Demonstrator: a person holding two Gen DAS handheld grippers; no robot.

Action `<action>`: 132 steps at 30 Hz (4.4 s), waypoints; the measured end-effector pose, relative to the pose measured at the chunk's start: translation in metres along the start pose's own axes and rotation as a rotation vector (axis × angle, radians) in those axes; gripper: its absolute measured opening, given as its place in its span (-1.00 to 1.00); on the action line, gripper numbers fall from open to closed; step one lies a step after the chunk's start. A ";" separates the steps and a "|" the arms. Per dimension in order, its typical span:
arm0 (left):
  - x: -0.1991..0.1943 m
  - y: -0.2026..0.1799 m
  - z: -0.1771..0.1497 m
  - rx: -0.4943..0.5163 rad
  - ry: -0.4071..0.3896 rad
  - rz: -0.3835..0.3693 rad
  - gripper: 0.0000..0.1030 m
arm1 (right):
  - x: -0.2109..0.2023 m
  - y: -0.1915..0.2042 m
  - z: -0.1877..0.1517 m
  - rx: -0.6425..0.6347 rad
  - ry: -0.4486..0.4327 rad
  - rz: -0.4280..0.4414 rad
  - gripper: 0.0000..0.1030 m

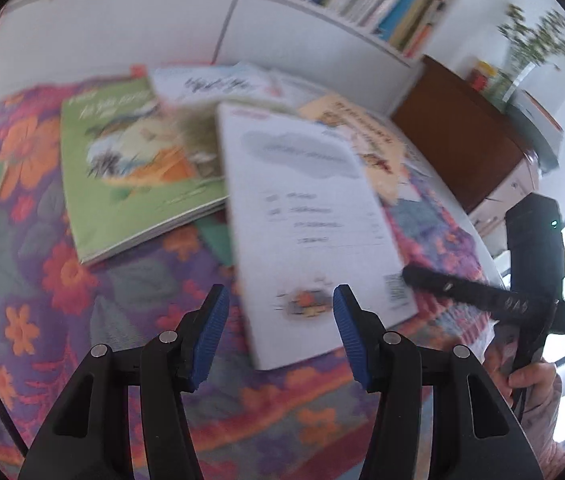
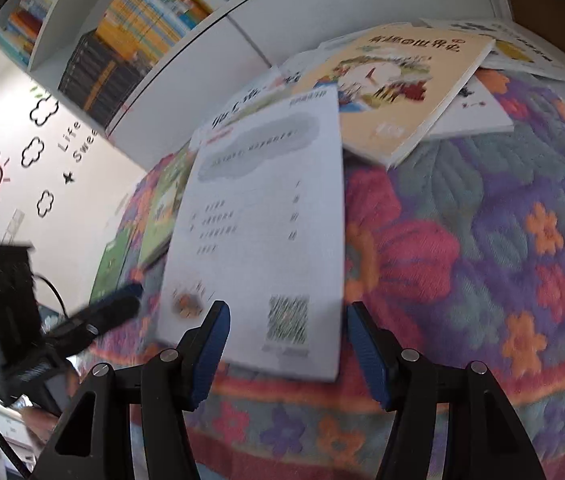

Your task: Organize books

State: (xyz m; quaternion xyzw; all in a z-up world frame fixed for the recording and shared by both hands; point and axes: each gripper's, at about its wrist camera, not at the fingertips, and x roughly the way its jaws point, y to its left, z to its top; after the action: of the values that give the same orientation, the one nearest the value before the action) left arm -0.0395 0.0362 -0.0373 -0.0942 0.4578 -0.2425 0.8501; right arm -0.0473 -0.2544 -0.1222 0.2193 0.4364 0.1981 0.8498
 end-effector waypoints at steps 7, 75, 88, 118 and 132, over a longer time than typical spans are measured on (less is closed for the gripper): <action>0.016 0.030 -0.007 -0.043 -0.012 -0.040 0.05 | 0.025 -0.009 0.036 -0.014 0.036 0.062 0.17; -0.004 0.073 -0.007 -0.247 0.102 -0.128 -0.06 | 0.033 0.166 -0.042 -0.429 0.258 0.018 -0.66; -0.026 0.074 -0.014 -0.239 0.106 0.022 -0.09 | -0.004 0.117 -0.018 -0.285 0.107 0.117 -0.05; -0.010 0.042 -0.040 -0.213 0.170 -0.125 -0.05 | 0.026 0.042 -0.020 -0.169 0.219 0.164 0.04; -0.005 0.053 -0.040 -0.251 0.113 -0.189 -0.14 | 0.048 0.033 0.002 -0.076 0.279 0.327 0.04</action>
State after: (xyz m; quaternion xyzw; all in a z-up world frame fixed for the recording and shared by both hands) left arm -0.0569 0.0871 -0.0763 -0.2284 0.5208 -0.2675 0.7779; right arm -0.0246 -0.2024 -0.1348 0.2253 0.5004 0.3779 0.7456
